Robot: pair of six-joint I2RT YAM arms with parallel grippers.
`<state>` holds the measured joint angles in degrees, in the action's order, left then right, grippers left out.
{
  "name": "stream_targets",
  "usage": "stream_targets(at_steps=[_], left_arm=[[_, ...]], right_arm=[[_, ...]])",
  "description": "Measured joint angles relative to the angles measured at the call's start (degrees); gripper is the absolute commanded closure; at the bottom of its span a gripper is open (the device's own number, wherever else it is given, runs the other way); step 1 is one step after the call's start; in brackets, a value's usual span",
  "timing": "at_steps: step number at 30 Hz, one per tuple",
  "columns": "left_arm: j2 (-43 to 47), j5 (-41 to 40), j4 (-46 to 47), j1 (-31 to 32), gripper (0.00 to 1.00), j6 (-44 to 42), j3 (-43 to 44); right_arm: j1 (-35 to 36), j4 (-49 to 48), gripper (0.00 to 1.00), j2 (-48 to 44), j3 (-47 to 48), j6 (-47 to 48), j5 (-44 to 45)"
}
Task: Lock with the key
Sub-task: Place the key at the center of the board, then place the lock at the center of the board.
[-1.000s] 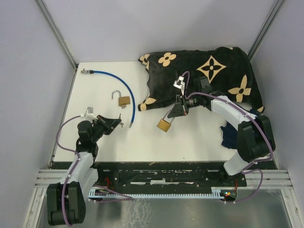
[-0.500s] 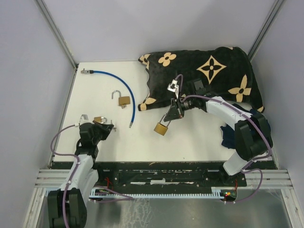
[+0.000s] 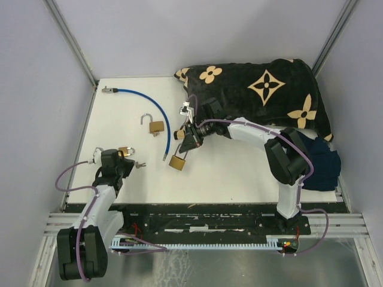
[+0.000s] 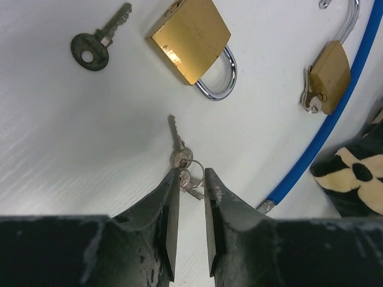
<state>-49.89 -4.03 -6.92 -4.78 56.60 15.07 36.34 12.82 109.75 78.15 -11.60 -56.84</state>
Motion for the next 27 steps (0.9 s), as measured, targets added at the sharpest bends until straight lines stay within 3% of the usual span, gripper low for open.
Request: stream_targets(at_steps=[9, 17, 27], left_arm=[[6.69, -1.16, -5.81, 0.0, 0.53, -1.84, 3.02], [17.68, 9.53, -4.39, 0.02, 0.34, -13.53, 6.64], [21.22, 12.07, -4.04, 0.02, 0.32, -18.97, 9.49]], right_arm=[[1.09, -6.23, 0.98, 2.6, 3.34, -6.95, 2.6], [2.36, -9.88, 0.98, 4.5, 6.21, -11.58, 5.38], [8.7, -12.66, 0.97, 12.39, 8.98, -18.8, 10.71]])
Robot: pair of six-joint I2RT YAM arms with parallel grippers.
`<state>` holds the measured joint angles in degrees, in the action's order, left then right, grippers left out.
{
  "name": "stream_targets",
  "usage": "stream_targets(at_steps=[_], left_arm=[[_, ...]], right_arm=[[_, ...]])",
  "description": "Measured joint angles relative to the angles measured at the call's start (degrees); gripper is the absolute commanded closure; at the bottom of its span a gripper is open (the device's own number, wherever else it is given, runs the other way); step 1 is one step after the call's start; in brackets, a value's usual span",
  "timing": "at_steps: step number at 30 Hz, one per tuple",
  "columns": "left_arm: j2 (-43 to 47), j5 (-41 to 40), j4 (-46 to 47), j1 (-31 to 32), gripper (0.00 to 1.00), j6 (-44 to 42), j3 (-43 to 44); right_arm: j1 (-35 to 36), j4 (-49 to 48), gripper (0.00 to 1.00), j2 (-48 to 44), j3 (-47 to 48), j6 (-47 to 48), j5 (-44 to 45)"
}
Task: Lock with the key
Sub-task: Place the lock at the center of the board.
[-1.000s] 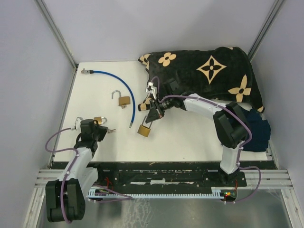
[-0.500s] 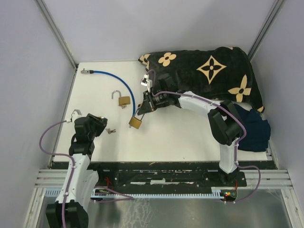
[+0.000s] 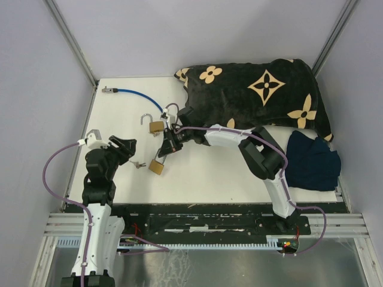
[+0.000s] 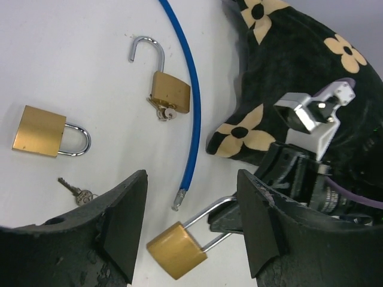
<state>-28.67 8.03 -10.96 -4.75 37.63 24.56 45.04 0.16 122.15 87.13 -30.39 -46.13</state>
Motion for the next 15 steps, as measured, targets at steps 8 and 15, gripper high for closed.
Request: stream_targets(at_steps=[8, 15], left_arm=[[2.8, -0.52, -4.11, 0.0, 0.31, -0.02, 0.04], [3.08, -0.07, -4.9, 0.0, 0.15, 5.49, 1.01]], right_arm=[[3.87, 2.14, 0.91, 10.88, 9.46, -5.46, 4.96], [4.09, 9.99, 0.5, 14.75, 20.0, -3.19, 6.29]])
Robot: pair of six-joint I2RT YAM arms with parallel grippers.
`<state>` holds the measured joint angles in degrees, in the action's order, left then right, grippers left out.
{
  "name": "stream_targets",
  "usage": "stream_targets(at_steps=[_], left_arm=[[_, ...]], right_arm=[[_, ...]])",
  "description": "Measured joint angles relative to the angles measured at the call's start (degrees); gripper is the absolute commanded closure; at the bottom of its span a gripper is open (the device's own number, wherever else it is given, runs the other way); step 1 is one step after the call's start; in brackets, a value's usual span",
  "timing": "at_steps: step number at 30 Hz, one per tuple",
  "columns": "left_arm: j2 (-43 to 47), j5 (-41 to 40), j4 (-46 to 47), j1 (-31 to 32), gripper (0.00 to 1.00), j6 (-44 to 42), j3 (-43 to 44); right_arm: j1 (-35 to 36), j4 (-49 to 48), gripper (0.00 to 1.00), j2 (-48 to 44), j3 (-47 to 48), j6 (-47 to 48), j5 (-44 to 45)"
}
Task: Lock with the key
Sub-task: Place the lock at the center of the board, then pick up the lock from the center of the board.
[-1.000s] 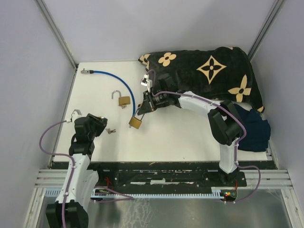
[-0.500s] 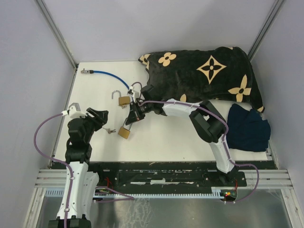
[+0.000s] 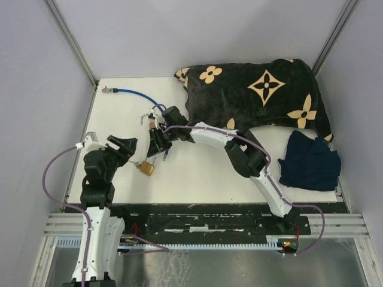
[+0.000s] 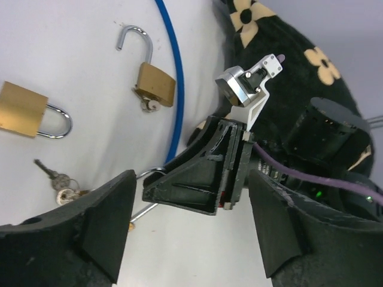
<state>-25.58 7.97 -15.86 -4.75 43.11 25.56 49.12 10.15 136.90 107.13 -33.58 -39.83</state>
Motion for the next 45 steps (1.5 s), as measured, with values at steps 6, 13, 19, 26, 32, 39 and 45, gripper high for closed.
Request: stream_targets(at_steps=[6, 13, 19, 26, 32, 39, 45], left_arm=[[-4.31, 1.79, -0.42, 0.0, 0.09, 9.22, 6.01], [-9.44, 4.72, -0.5, 0.31, 0.01, 18.6, 16.96], [-11.19, 5.42, -2.16, 0.9, 0.01, 22.91, 29.11], [-12.07, 7.48, -2.03, 4.35, 0.01, 25.2, 39.98], [-13.42, 8.76, -1.07, 7.54, 0.01, 26.05, 41.7], [-15.39, 9.11, 1.55, 7.89, 0.01, 26.84, 41.51], [-15.39, 9.07, 3.98, 7.89, 0.01, 28.46, 41.48]], right_arm=[[-0.11, 9.9, 0.31, -2.25, 2.32, 10.36, 3.74], [-0.83, 20.55, 0.19, -8.0, 2.58, 22.43, 5.68], [-3.02, 26.64, 0.19, -15.69, 3.17, 32.94, 3.56], [-7.61, 31.17, 0.18, -25.16, -0.85, 44.09, -2.43], [-11.34, 34.97, 0.18, -26.64, -2.78, 50.14, -4.22], [-12.92, 35.85, 0.17, -26.64, -4.87, 52.02, -5.44], [-14.1, 35.8, 0.16, -27.06, -6.84, 52.13, -6.95]])
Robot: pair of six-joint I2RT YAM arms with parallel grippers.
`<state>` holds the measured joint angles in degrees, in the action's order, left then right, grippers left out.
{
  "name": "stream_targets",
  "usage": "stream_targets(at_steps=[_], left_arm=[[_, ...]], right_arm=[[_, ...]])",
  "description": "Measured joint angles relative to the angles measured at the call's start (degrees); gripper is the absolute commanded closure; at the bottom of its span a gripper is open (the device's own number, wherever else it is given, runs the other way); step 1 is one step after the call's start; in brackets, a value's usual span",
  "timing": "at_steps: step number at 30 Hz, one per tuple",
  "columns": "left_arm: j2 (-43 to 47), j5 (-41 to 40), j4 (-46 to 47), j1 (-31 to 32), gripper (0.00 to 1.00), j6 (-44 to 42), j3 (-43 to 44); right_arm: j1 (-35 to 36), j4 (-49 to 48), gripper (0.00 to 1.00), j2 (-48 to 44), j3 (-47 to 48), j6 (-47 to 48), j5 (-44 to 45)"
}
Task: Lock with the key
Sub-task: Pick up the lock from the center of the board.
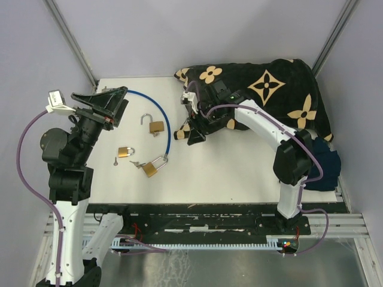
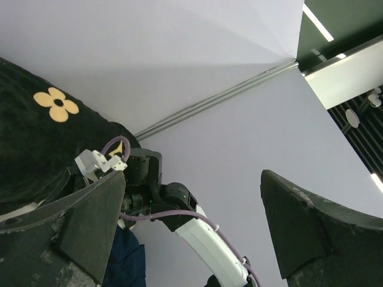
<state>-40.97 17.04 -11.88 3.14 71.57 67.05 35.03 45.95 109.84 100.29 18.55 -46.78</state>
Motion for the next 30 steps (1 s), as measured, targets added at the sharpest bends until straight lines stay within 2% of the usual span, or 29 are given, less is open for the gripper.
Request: stream_targets(at_steps=[6, 11, 15, 20, 25, 27, 30], left_arm=[[1.55, -1.73, 1.49, 0.04, 0.01, -1.44, -3.65], [2.93, -1.33, 5.07, 0.13, 0.01, -10.97, -13.53], [3.13, 1.92, 10.01, 0.11, 0.01, -20.65, -24.06], [-0.59, 2.8, 13.03, 0.22, 0.0, -27.32, -31.36], [-9.01, 1.88, 14.64, 0.28, 0.01, -31.04, -31.98], [-13.79, -1.05, 13.05, 1.25, 0.0, -33.51, -30.18], [-20.63, -9.9, 9.64, 5.14, 0.0, -38.23, -25.94]], right_arm=[[-2.78, 0.0, 0.15, -2.27, -0.92, 0.63, 0.04], [-5.44, -0.09, 0.15, -6.36, -2.71, 1.51, 0.0], [-7.61, -0.5, 0.15, -9.79, -5.46, 2.25, -0.66], [-10.01, -1.53, 0.15, -13.73, -10.64, 2.8, -1.03], [-11.65, -1.75, 0.14, -16.96, -14.58, 3.02, -1.2], [-12.15, -1.75, 0.14, -17.68, -14.73, 3.04, -1.27], [-12.63, -1.77, 0.14, -18.73, -15.13, 3.28, -1.46]])
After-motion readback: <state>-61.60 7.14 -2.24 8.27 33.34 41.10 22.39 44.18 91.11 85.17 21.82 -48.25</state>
